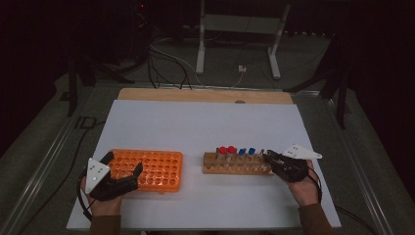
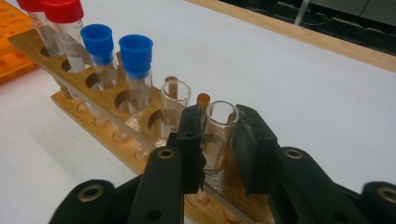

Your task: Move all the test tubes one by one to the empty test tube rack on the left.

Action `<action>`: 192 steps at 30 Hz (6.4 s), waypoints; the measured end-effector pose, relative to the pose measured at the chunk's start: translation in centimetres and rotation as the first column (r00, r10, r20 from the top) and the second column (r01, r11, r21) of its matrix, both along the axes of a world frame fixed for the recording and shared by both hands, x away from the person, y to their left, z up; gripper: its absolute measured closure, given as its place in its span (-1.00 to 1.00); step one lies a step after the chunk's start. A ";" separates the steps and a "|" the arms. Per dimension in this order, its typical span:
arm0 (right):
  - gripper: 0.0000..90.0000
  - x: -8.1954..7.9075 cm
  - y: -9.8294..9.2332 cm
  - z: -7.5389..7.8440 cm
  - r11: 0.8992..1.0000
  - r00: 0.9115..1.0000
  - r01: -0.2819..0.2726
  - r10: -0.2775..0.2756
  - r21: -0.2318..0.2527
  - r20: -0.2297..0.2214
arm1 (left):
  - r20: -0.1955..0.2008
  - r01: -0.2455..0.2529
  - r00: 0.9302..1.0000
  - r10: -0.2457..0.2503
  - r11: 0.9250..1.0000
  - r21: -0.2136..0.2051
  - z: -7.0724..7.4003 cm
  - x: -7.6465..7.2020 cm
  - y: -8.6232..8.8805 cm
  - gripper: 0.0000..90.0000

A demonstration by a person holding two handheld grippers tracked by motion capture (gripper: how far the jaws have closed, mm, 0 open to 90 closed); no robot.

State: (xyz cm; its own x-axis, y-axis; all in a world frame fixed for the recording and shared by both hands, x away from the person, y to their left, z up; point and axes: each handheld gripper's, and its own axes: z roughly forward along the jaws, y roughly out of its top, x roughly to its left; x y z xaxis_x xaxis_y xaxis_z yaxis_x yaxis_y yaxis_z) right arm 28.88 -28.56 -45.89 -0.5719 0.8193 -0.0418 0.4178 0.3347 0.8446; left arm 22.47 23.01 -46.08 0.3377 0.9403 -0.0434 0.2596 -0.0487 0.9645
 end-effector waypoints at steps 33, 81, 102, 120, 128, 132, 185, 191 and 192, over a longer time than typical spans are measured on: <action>0.70 -0.9 -0.6 3.7 0.995 0.998 0.004 -0.010 0.096 0.068 | 0.003 0.072 0.997 -0.072 0.997 0.019 -0.2 0.3 -0.6 -0.99; 0.70 -1.9 8.1 6.5 0.943 0.957 -0.290 0.287 0.164 0.046 | -0.041 0.480 0.876 -0.480 0.877 -0.005 3.2 3.0 -14.3 -0.79; 0.70 -2.0 10.5 6.1 0.914 0.932 -0.358 0.363 0.189 0.012 | -0.108 0.641 0.764 -0.636 0.767 0.017 2.2 3.7 -19.8 0.54; -0.61 -2.1 8.1 6.0 0.941 0.959 -0.283 0.273 0.183 0.078 | -0.083 0.571 0.819 -0.567 0.821 0.026 2.5 4.0 -17.6 0.70; -0.75 -2.0 5.9 4.8 0.958 0.973 -0.230 0.222 0.172 0.064 | -0.069 0.535 0.843 -0.534 0.845 0.005 2.5 3.9 -15.5 0.69; -0.86 -2.0 5.2 4.6 0.961 0.977 -0.210 0.199 0.180 0.074 | -0.065 0.516 0.855 -0.515 0.856 0.003 2.6 3.9 -14.5 0.69; -1.00 -2.5 2.9 4.1 0.966 0.985 -0.148 0.125 0.210 0.116 | -0.224 0.279 0.943 -0.245 0.951 0.134 -1.3 8.8 -9.8 0.69; -1.00 -2.5 2.8 4.2 0.966 0.986 -0.145 0.122 0.214 0.118 | -0.271 0.287 0.932 -0.242 0.947 0.142 -1.3 8.9 -9.9 0.68; -1.00 -2.5 2.8 4.2 0.966 0.986 -0.144 0.121 0.214 0.118 | -0.277 0.286 0.931 -0.238 0.947 0.146 -1.3 8.9 -9.9 0.67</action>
State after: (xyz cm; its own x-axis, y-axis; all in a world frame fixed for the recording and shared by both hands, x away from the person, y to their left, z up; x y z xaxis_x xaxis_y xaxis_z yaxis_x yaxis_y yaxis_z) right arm 26.34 -25.77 -41.69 -0.6779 0.7320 0.0672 0.2889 0.1813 0.9400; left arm 31.35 13.10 -47.37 0.5733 0.8193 0.0027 0.4474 -0.3158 0.8367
